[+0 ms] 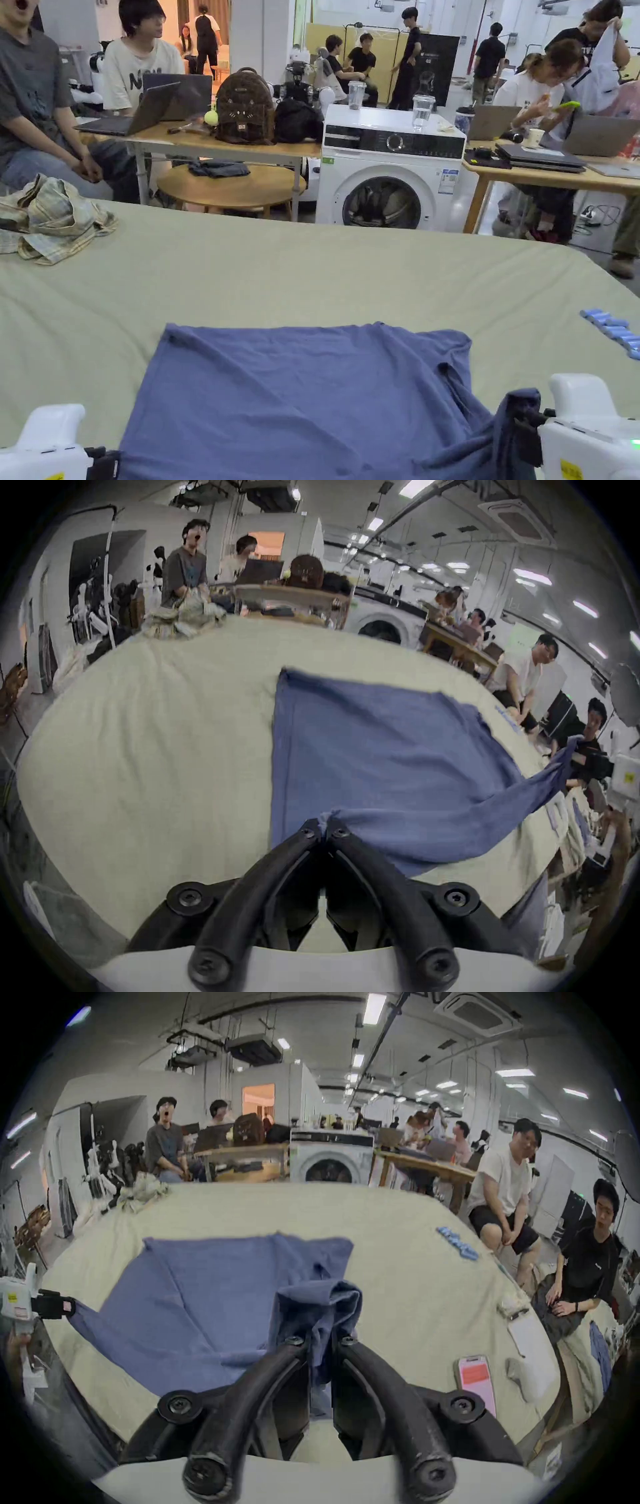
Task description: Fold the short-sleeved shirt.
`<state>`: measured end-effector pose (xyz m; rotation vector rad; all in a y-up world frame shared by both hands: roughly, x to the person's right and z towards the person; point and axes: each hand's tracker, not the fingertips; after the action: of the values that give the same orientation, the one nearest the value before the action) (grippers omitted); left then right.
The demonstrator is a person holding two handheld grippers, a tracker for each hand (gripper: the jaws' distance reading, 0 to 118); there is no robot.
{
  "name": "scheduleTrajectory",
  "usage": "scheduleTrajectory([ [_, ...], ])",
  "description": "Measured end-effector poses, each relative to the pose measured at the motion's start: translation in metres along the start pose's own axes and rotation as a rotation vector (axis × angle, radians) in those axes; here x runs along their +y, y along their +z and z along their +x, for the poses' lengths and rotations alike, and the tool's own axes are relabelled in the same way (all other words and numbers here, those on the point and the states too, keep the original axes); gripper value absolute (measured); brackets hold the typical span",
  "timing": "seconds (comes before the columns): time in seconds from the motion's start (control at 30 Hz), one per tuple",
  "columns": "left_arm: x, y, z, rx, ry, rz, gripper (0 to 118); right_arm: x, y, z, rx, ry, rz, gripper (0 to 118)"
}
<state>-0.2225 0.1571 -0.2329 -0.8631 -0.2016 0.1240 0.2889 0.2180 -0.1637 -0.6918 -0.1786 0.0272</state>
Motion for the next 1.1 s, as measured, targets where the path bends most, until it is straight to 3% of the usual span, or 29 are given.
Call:
scheduleTrajectory([
  [0.17,-0.008,-0.024,-0.008,0.025,-0.005,-0.039,0,-0.022,-0.038,-0.007,0.003,0.007,-0.081,10],
  [0.2,-0.007,-0.026,-0.008,0.027,-0.003,-0.041,0,-0.026,-0.044,-0.009,-0.007,0.012,-0.088,17],
  [0.27,-0.006,-0.030,-0.007,0.047,-0.009,-0.049,3,-0.034,-0.049,-0.013,-0.047,0.021,-0.076,42],
  [0.3,-0.005,-0.029,-0.006,0.063,-0.024,-0.039,17,-0.036,-0.048,-0.014,-0.055,0.013,-0.060,52],
  [0.43,0.002,-0.018,-0.001,0.087,-0.034,0.076,41,-0.034,-0.044,-0.011,-0.071,-0.022,0.011,55],
  [0.53,0.010,-0.008,0.002,0.072,-0.014,0.179,44,-0.028,-0.034,-0.010,-0.113,-0.026,0.112,55],
  [0.6,0.017,-0.003,0.007,0.062,-0.014,0.218,44,-0.023,-0.030,-0.008,-0.075,-0.057,0.150,55],
  [0.7,0.021,0.001,0.016,0.020,-0.027,0.244,44,-0.020,-0.019,-0.015,0.006,-0.120,0.175,53],
  [0.73,0.022,0.000,0.020,0.016,-0.034,0.244,44,-0.021,-0.019,-0.019,0.021,-0.113,0.192,47],
  [0.77,0.022,-0.001,0.025,0.015,-0.049,0.244,43,-0.023,-0.020,-0.023,0.019,-0.103,0.196,30],
  [0.8,0.020,0.001,0.034,0.020,-0.079,0.245,31,-0.026,-0.021,-0.029,0.008,-0.092,0.205,3],
  [0.83,0.019,-0.001,0.040,0.044,-0.111,0.246,12,-0.029,-0.020,-0.034,-0.005,-0.083,0.226,0],
  [0.87,0.017,-0.002,0.045,0.075,-0.125,0.250,0,-0.031,-0.019,-0.036,0.020,-0.075,0.235,0],
  [0.97,0.011,-0.011,0.049,0.008,-0.123,0.186,0,-0.037,-0.021,-0.047,0.028,-0.081,0.239,0],
  [1.1,0.004,-0.014,0.041,0.069,-0.114,0.104,0,-0.040,-0.026,-0.049,0.048,-0.097,0.205,0],
])
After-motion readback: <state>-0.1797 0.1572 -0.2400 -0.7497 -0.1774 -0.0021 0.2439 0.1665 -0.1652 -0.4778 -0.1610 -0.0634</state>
